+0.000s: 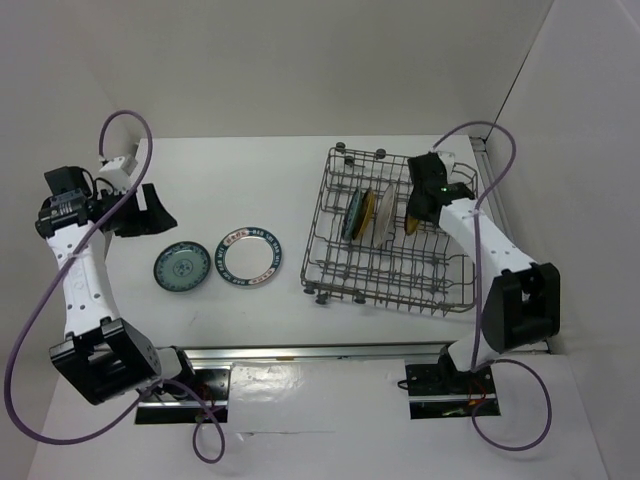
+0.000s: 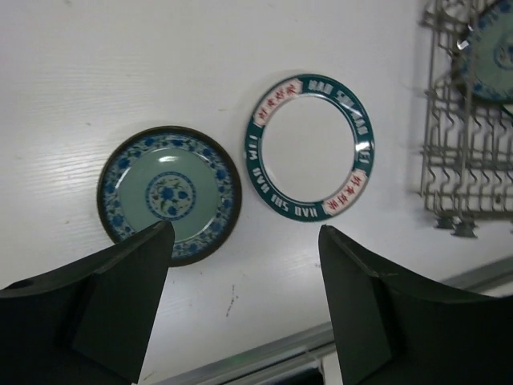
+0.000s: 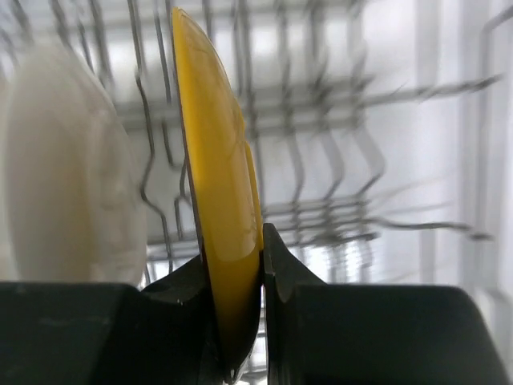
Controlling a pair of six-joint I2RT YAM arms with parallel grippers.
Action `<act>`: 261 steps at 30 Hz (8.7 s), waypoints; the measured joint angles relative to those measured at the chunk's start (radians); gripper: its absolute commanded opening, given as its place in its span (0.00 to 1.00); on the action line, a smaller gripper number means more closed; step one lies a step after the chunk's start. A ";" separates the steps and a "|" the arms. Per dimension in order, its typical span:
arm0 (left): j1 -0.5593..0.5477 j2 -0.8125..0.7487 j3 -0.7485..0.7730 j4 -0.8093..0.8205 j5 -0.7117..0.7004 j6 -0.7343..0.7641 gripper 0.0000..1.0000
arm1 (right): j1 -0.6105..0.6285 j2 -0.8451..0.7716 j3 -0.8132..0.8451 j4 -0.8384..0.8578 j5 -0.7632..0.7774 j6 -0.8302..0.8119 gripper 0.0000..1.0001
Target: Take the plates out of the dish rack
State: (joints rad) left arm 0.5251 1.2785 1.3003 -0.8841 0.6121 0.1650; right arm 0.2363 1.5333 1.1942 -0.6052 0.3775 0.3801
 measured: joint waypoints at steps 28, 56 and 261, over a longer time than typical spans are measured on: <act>-0.305 0.000 -0.024 -0.071 0.147 0.005 0.99 | 0.508 0.299 0.146 0.723 -1.133 0.184 0.00; 0.032 0.114 -0.018 -0.128 0.161 0.005 0.00 | 0.521 0.321 0.305 0.594 -0.983 0.136 0.79; -0.676 0.109 0.106 -0.055 -0.614 -0.059 0.78 | 0.211 0.121 0.048 -0.035 -0.130 -0.042 0.00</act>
State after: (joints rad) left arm -0.1513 1.3880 1.4063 -0.9394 -0.0021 0.1059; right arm 0.4469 1.6539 1.2419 -0.6403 0.2478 0.3382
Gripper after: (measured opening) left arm 0.780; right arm 0.202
